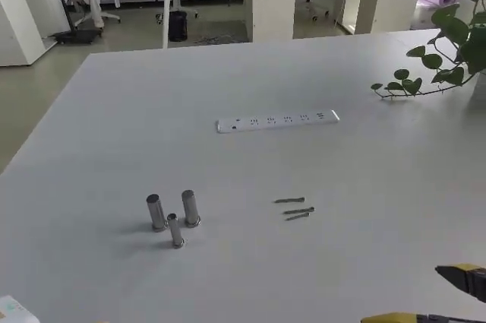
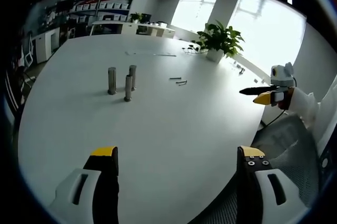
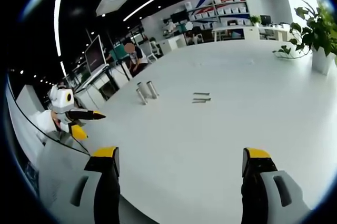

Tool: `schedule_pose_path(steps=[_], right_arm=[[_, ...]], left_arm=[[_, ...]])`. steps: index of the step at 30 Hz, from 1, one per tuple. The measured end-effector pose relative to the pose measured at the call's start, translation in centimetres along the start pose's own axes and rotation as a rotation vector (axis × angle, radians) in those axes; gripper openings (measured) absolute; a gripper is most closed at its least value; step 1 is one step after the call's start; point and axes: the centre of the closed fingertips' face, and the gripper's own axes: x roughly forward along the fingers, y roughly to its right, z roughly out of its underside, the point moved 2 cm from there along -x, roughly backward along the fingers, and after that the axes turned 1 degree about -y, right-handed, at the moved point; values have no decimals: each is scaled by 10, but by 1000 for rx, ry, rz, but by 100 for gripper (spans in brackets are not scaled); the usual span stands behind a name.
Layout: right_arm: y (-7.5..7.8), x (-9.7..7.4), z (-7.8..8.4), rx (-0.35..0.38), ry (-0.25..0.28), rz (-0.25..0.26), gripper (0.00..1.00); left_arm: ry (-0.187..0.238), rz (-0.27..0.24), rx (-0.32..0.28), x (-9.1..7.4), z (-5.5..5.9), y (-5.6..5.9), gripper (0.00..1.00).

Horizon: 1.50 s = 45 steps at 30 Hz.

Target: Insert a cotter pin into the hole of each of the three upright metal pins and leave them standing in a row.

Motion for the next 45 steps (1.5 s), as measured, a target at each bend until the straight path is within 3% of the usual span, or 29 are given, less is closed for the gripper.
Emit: schedule_pose_path(steps=[5,12,20,23,30,33,41,45], right_arm=[[3,-1,-2,2,4,8,95],[3,-4,-5,-1,19,14,95],[3,-5,-8,1,32,24,96],[3,-5,-9,3,37,25,95],[8,-7,-7,7,33,29,95],[9,-8,-6,10,31,32,95],[11,-9,-4,14,21,41,95],[12,-8,-2,20,15,46,94]], left_arm=[[-17,2,8,2,-1,-4,93],[21,37,-7,5,-6,-2,94],[-1,31,3,8,0,-5,94],[28,22,20,11,-6,-10,91],[31,18,23,19,-15,-14,88],[60,40,-16,25,-25,-16,86],[92,52,24,39,-56,-23,84],[144,77,-14,48,-72,-29,82]])
